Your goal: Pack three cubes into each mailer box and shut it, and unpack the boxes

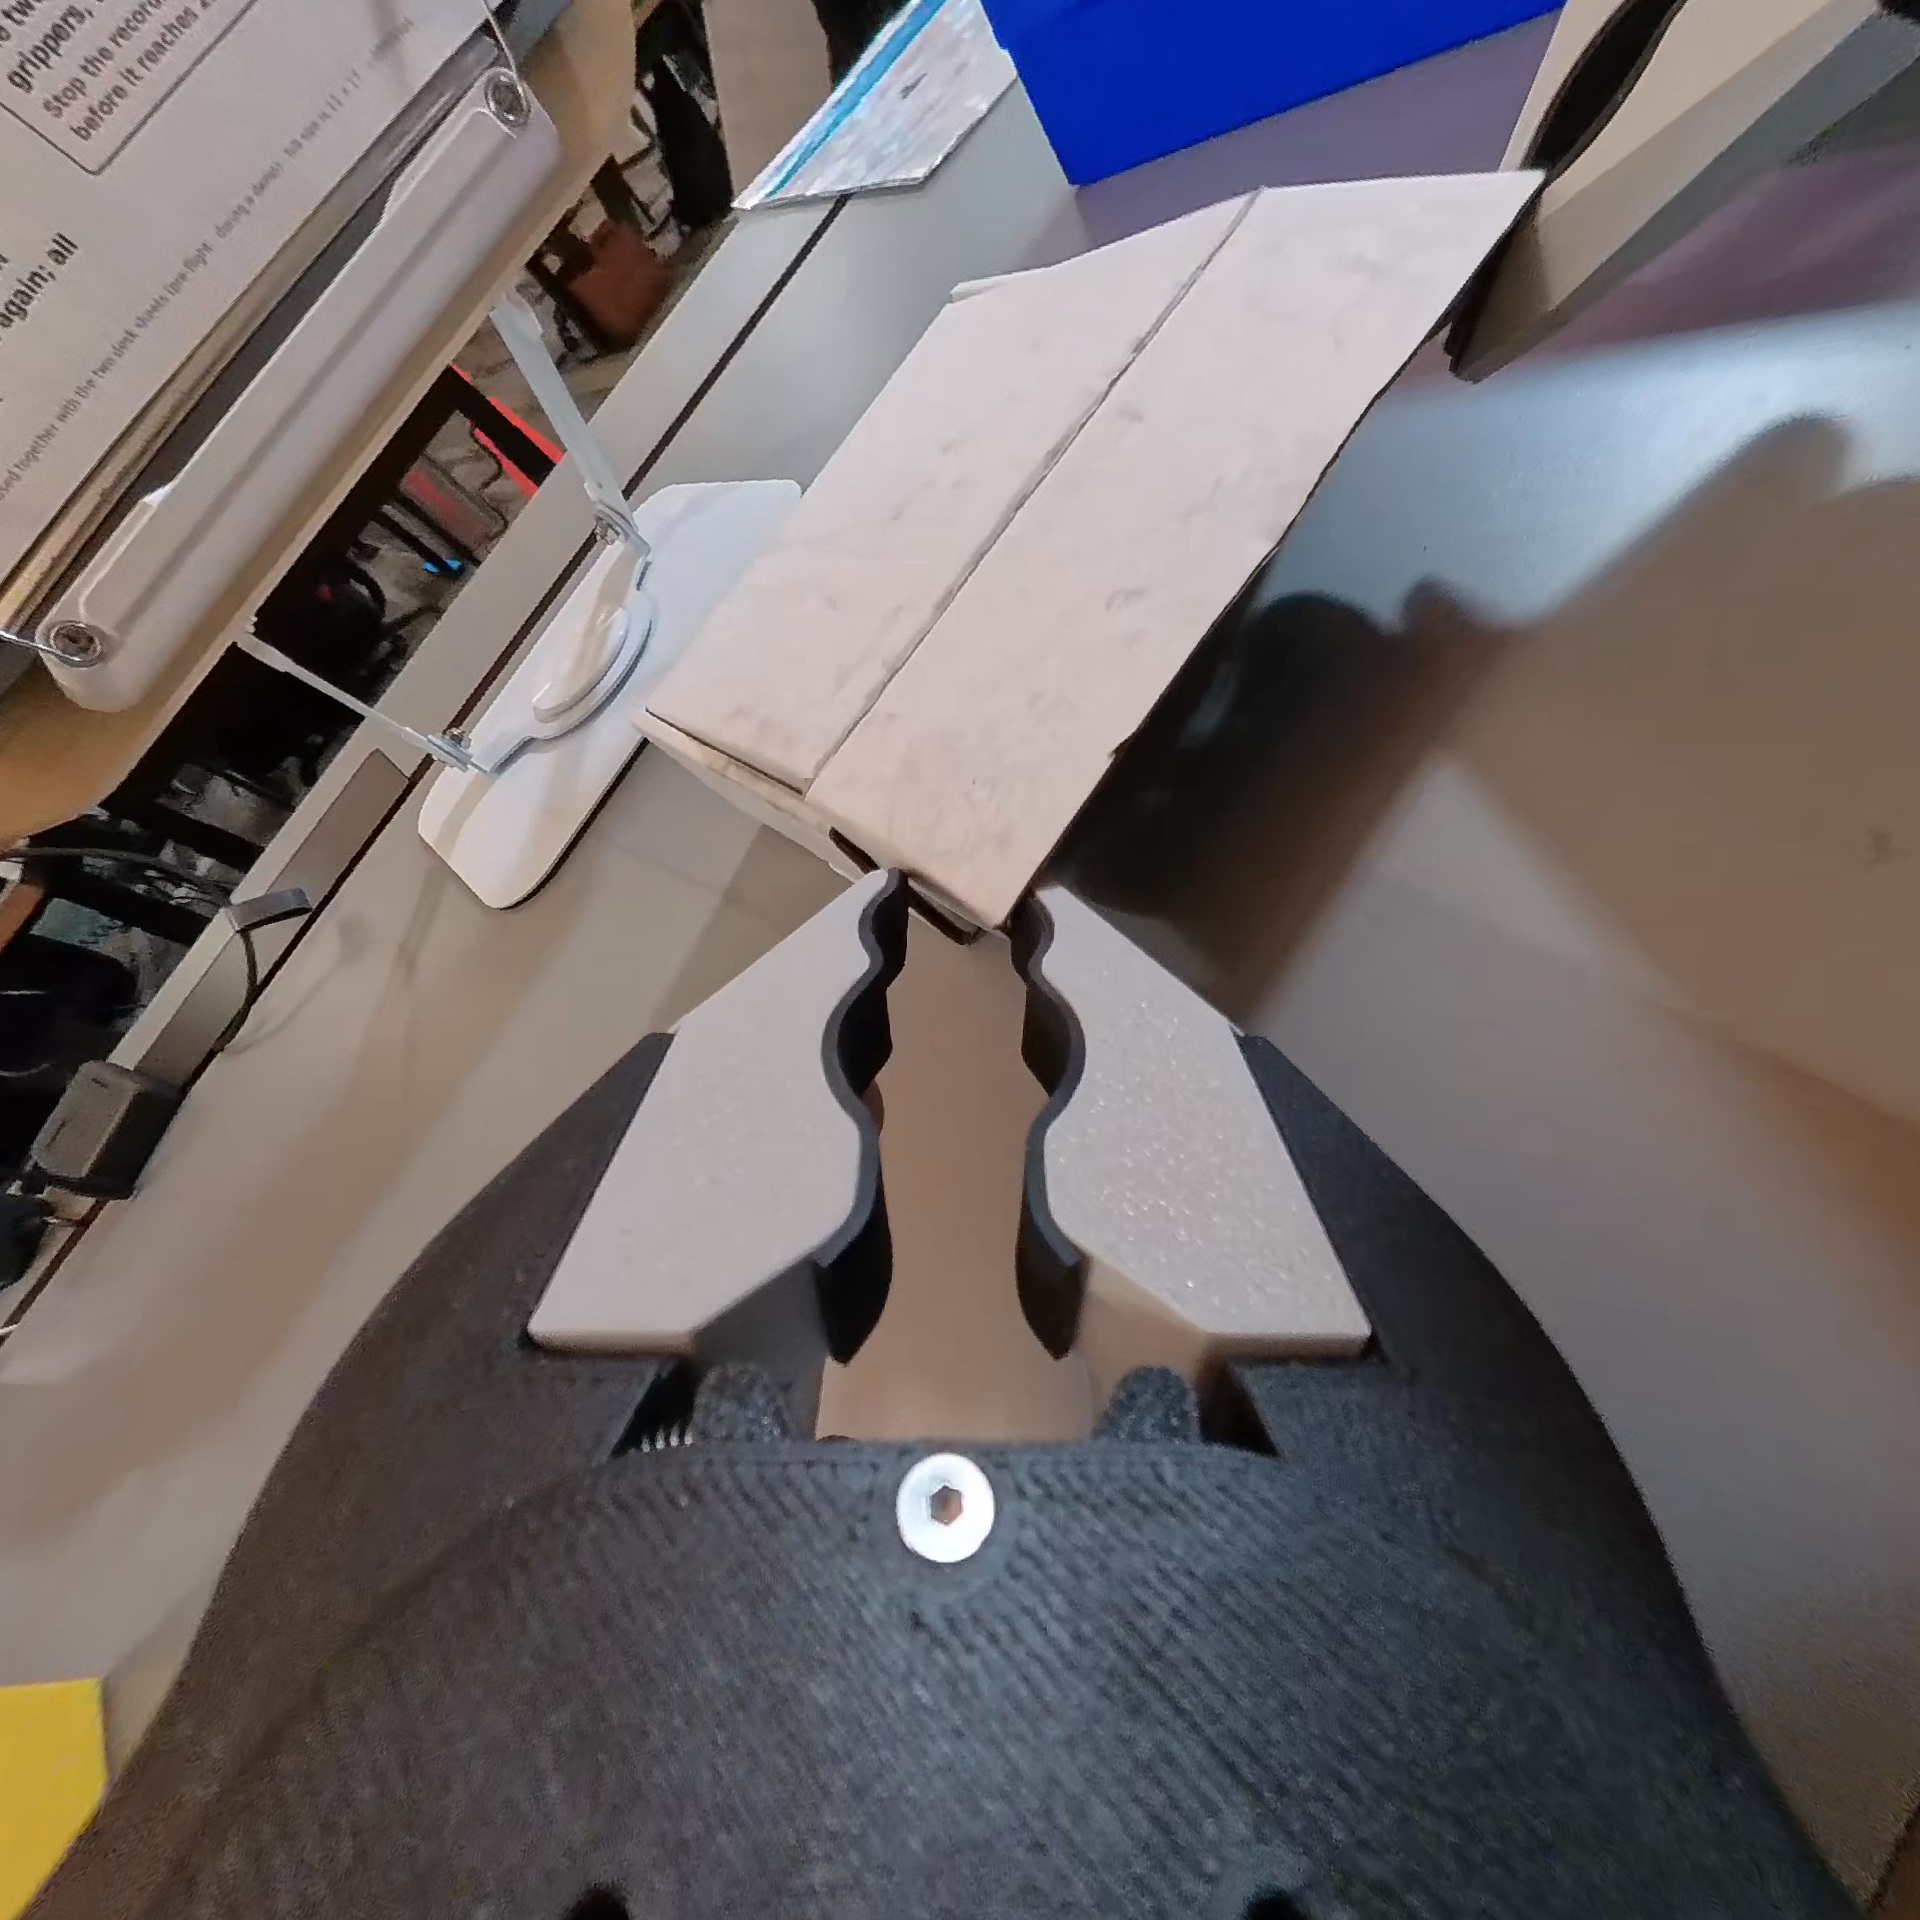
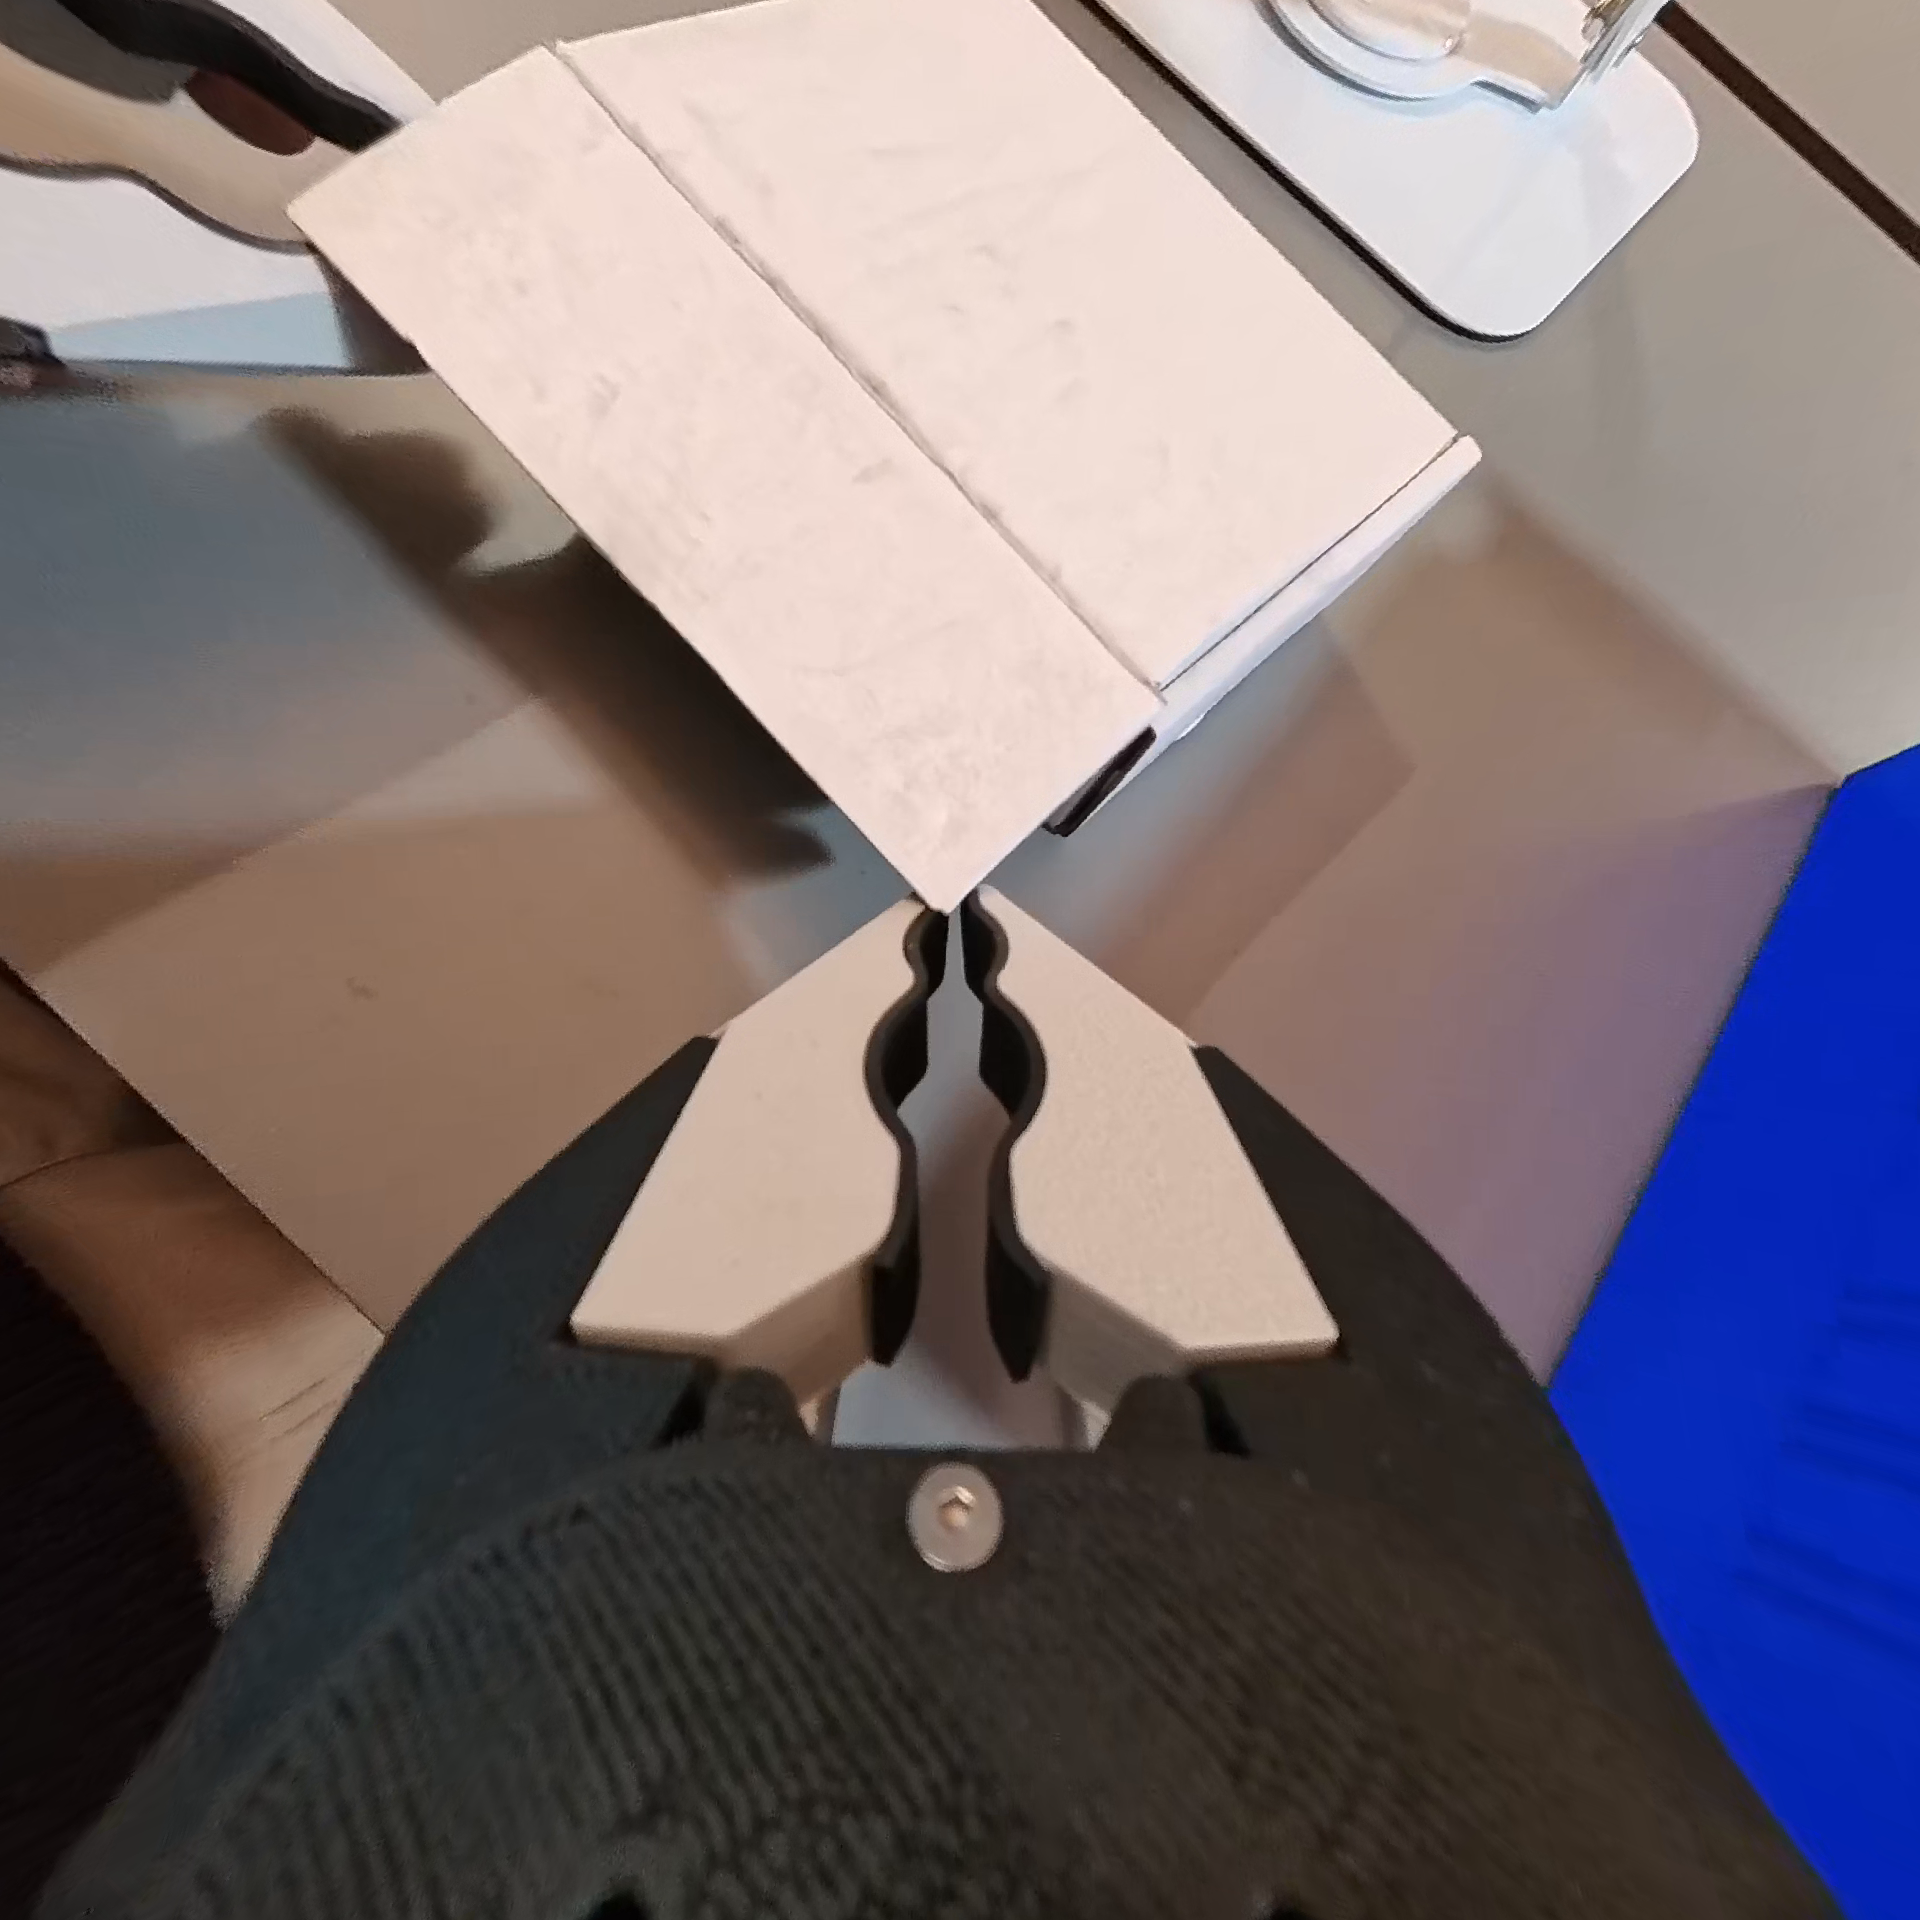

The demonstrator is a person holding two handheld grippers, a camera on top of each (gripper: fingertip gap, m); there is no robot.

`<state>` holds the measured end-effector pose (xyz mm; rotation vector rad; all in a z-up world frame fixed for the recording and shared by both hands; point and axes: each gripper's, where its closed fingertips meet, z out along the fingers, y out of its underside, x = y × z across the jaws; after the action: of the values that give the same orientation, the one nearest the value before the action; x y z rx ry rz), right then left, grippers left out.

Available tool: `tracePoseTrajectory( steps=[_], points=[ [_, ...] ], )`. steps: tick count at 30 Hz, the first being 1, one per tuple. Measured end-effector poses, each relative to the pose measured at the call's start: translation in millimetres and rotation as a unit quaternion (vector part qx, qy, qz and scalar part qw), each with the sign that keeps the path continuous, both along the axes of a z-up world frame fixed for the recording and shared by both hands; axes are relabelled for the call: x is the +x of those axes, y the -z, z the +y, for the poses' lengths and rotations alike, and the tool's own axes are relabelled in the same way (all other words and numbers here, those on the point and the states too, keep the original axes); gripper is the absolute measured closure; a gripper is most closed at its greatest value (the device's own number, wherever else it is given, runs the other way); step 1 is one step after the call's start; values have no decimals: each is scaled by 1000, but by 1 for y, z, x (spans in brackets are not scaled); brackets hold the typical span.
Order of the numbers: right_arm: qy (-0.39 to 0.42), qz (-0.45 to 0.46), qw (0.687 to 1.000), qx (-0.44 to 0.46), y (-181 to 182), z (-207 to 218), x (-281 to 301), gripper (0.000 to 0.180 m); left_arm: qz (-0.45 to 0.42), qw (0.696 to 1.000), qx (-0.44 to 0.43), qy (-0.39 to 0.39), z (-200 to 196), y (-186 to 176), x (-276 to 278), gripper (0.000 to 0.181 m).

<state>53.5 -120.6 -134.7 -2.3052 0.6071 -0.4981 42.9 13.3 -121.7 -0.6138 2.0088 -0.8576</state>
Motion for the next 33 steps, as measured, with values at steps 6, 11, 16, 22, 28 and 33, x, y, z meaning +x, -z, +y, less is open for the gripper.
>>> tracePoseTrajectory(
  steps=[6, 11, 16, 22, 28, 33],
  points=[
    [5, -21, 1000, -10, 1, -3, 5, 178, -10, 999, 33, 2, -2, 4, -1, 162],
    [-7, -15, 1000, 3, 2, 1, 1, 155, -15, 1000, 13, -14, 4, -1, 0, 139],
    [-16, -3, 999, 27, 0, 2, -3, 138, 13, 1000, -14, -19, 16, 0, -6, 141],
    [-7, 44, 992, 121, -15, 3, -5, 127, 32, 992, -116, -41, 31, -15, -7, 149],
    [18, 72, 973, 218, -34, 0, 0, 112, 93, 947, -305, -29, 33, -33, -9, 148],
    [9, 66, 975, 212, -30, 7, -5, 118, 168, 897, -409, -5, 14, -31, -11, 140]
  ],
)
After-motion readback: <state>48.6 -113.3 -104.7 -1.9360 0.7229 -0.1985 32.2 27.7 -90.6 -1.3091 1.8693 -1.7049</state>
